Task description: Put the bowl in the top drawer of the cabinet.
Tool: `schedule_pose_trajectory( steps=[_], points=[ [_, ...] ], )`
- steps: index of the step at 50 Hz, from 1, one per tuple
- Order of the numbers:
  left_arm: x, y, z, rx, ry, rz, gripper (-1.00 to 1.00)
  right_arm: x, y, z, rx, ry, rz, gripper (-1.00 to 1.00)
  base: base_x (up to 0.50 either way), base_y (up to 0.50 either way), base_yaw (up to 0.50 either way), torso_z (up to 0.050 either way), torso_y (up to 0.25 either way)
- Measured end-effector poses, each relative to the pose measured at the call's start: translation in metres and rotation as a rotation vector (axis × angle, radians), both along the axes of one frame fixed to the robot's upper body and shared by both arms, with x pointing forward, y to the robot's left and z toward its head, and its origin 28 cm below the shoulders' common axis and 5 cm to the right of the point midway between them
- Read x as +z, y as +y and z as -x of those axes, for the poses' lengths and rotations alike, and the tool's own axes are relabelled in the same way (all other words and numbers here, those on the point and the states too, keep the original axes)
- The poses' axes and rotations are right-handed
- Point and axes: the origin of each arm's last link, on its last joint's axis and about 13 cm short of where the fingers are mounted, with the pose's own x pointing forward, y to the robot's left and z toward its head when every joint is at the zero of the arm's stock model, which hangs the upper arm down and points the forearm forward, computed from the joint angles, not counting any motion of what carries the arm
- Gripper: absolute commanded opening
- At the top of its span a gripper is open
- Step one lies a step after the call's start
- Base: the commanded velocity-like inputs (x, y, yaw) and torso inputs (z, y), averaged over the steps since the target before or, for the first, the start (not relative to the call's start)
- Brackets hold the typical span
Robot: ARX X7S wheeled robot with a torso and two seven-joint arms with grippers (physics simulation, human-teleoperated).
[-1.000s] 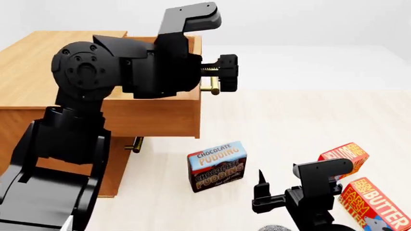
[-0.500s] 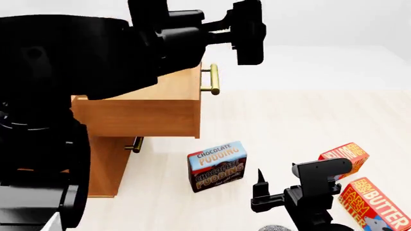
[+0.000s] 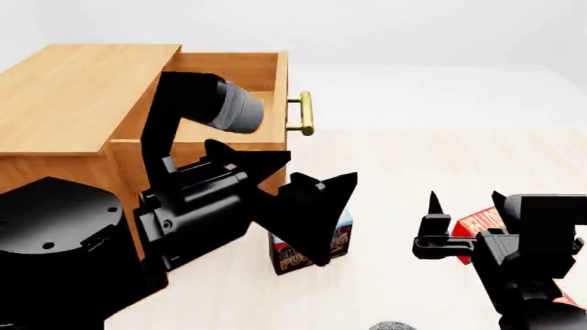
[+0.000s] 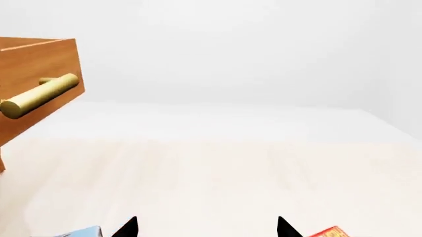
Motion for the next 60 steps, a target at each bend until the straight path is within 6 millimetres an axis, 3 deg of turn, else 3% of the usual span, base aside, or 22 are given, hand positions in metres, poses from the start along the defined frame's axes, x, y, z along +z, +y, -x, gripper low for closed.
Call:
schedule_pose_trajectory(
  steps=[13, 32, 50, 60],
  points=[
    [-0.050, 0.009, 0.014, -0.072, 0.086, -0.022, 1.00, 0.026, -0.013, 0.013, -0.115, -0.103, 0.016, 1.00, 0.00, 0.00, 0.00, 0.000, 0.000],
    [-0.120, 0.003, 0.004, -0.131, 0.290, -0.069, 1.00, 0.022, -0.018, 0.009, -0.186, -0.127, 0.049, 1.00, 0.00, 0.00, 0.00, 0.000, 0.000],
    [-0.158, -0.010, 0.012, -0.203, 0.425, -0.129, 1.00, 0.015, -0.023, 0.004, -0.215, -0.126, 0.054, 1.00, 0.00, 0.00, 0.00, 0.000, 0.000],
    [-0.168, -0.019, 0.014, -0.226, 0.456, -0.159, 1.00, 0.011, -0.023, 0.003, -0.218, -0.123, 0.052, 1.00, 0.00, 0.00, 0.00, 0.000, 0.000]
  ],
)
